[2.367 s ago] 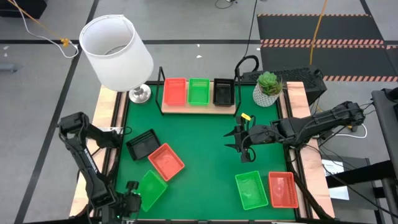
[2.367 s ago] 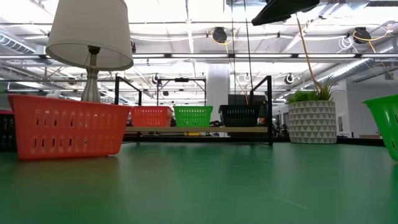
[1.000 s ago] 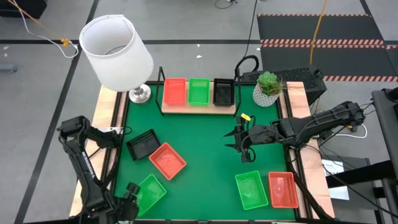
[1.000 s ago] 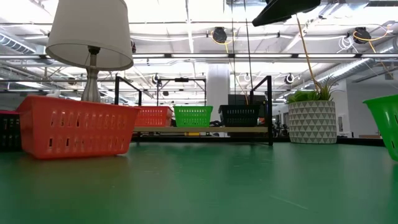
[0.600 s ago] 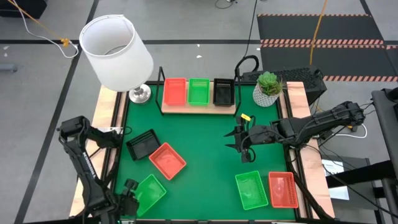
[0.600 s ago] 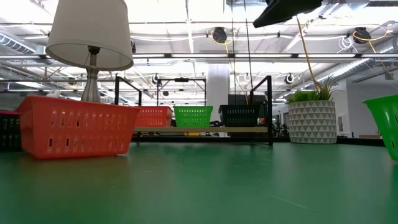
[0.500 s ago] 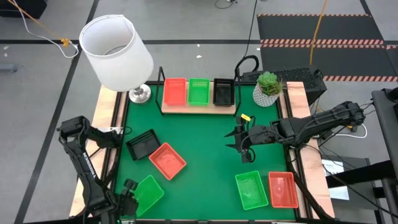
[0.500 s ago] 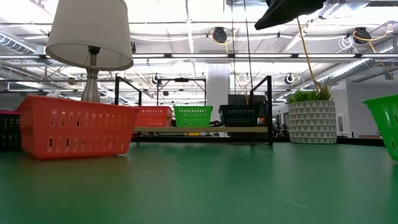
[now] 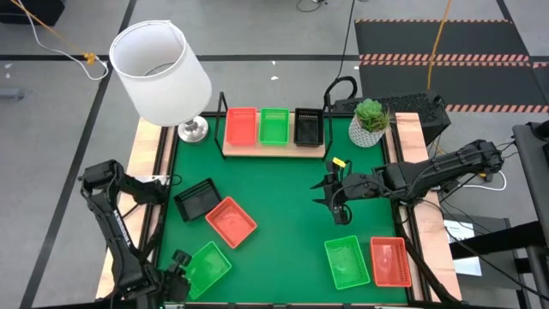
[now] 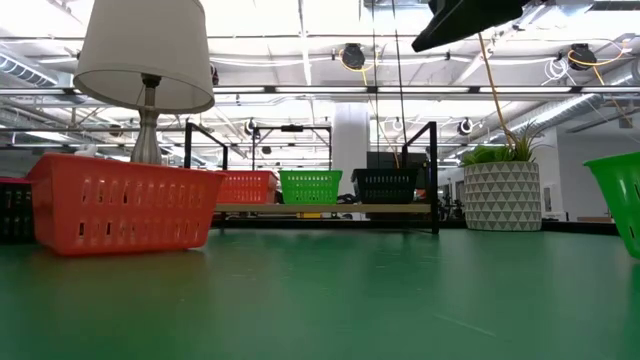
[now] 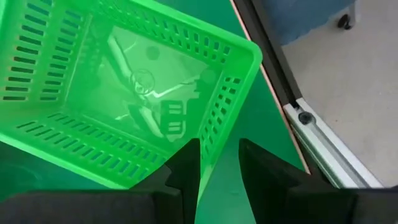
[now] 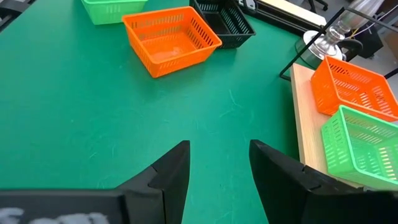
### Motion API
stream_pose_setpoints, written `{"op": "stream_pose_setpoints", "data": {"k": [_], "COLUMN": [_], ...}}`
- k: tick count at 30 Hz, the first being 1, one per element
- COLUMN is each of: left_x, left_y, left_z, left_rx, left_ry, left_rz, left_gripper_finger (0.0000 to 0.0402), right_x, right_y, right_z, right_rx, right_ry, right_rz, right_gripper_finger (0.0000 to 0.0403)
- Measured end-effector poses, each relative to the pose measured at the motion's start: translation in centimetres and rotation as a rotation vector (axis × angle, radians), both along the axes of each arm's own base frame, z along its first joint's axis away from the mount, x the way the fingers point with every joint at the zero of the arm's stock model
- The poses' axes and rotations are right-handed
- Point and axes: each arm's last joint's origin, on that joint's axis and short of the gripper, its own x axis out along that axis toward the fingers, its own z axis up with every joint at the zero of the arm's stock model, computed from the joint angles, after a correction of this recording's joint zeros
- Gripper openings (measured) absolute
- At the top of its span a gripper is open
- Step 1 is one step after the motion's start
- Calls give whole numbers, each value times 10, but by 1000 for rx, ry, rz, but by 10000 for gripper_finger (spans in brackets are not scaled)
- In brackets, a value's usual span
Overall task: Stack baskets on shelf by color
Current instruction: Stack the left green bin on the green bin on the shelf
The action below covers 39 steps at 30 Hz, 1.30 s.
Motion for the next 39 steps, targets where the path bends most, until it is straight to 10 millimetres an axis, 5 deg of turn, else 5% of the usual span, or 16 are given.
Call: {"op": "stream_pose_setpoints", "data": {"k": [12,19,22,39], "left_x": [-5,2,7,52], "left_y": [3,2,0,0], "left_z": [-27,-21,-15,104], "left_rx": [115,108,93,115], "left_ry": [-6,-48,-59,-288], "left_rz": [-33,-24,-28,-87], "left_gripper_finger": [110,19,17,8], "right_x": [0,0,0,7], "right_y": [0,0,0,3], "right_z": [0,0,0,11], "right_rx": [-1,0,1,251], "right_ry": [-6,-2,-3,-131], "right_rz": [2,1,1,-107], "right_gripper_finger": [160,160,160,160]}}
